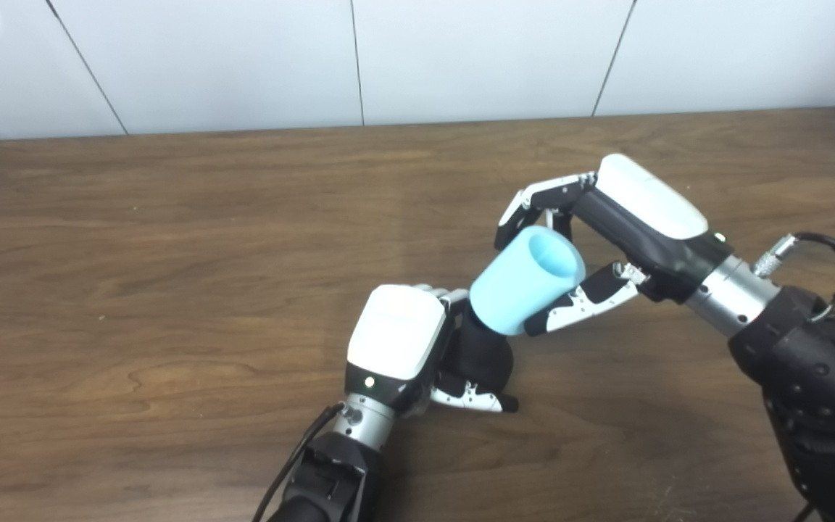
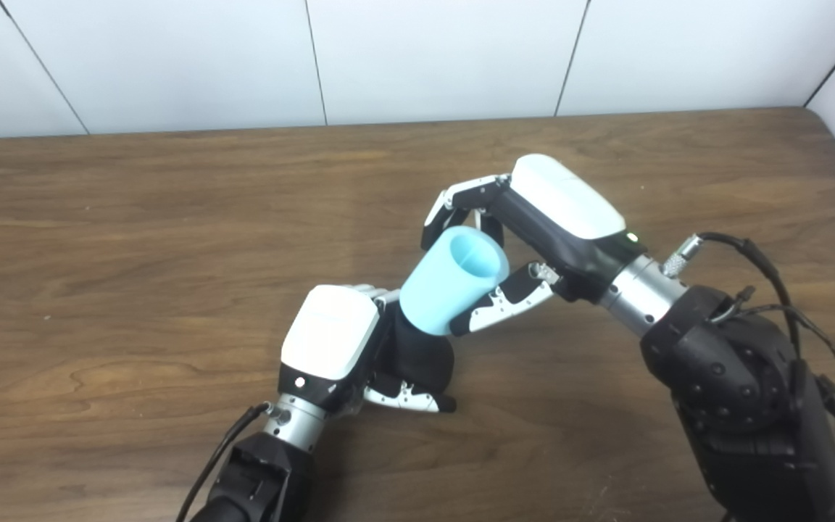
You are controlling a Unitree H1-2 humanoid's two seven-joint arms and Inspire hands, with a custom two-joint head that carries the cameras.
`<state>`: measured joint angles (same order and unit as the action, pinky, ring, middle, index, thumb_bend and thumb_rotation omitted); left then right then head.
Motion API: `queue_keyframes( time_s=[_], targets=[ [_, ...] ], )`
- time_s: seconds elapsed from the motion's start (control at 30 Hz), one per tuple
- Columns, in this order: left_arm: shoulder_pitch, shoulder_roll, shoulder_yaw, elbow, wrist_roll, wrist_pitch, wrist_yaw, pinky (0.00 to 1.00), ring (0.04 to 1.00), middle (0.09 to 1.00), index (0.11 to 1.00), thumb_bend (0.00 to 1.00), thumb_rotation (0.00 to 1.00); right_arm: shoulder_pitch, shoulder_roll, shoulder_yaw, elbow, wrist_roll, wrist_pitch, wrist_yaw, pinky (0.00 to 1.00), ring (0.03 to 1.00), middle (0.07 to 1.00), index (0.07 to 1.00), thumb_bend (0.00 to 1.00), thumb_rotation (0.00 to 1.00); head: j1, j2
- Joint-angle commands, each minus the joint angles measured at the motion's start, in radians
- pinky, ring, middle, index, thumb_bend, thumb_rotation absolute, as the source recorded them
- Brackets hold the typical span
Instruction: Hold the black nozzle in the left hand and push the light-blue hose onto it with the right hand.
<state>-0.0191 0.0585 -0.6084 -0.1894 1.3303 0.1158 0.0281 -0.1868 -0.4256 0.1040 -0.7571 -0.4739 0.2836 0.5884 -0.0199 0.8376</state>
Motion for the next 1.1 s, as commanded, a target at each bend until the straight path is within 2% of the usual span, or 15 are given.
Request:
queue_keyframes(
  time_s=[0.0,0.13,0.33,0.63,0.8,1.07],
  targets=[
    [0.016,-0.004,-0.013,0.005,0.014,0.004,-0.023,0.43,0.498,0.406,0.499,0.52,0.00,-0.017,-0.006,-0.011,-0.023,0.008,-0.018,-0.026,0.32,0.364,0.492,0.517,0.51,0.00,0.000,0.001],
    [0.017,-0.003,-0.014,-0.001,0.015,0.005,-0.031,0.43,0.505,0.411,0.499,0.52,0.00,-0.014,-0.005,-0.012,-0.024,0.008,-0.016,-0.027,0.32,0.367,0.500,0.510,0.51,0.00,0.001,0.003],
    [0.018,-0.005,-0.014,0.000,0.015,0.004,-0.025,0.43,0.501,0.411,0.500,0.52,0.00,-0.012,-0.004,-0.008,-0.031,0.002,0.010,-0.015,0.28,0.348,0.464,0.542,0.51,0.00,0.001,0.005],
    [0.015,-0.008,-0.015,0.001,0.022,0.008,-0.030,0.43,0.503,0.408,0.500,0.52,0.00,-0.009,-0.002,0.007,-0.050,-0.012,0.054,-0.006,0.29,0.351,0.481,0.543,0.51,0.00,0.003,0.009],
    [0.015,-0.008,-0.017,-0.001,0.024,0.012,-0.031,0.43,0.501,0.408,0.499,0.52,0.00,-0.010,-0.002,0.028,-0.058,-0.024,0.068,0.002,0.34,0.371,0.501,0.512,0.52,0.00,0.003,0.009],
    [0.015,-0.009,-0.020,-0.004,0.029,0.015,-0.032,0.42,0.486,0.402,0.500,0.52,0.00,0.000,-0.002,0.062,-0.048,-0.034,0.038,-0.003,0.40,0.392,0.523,0.488,0.52,0.00,0.005,0.012]
  ],
)
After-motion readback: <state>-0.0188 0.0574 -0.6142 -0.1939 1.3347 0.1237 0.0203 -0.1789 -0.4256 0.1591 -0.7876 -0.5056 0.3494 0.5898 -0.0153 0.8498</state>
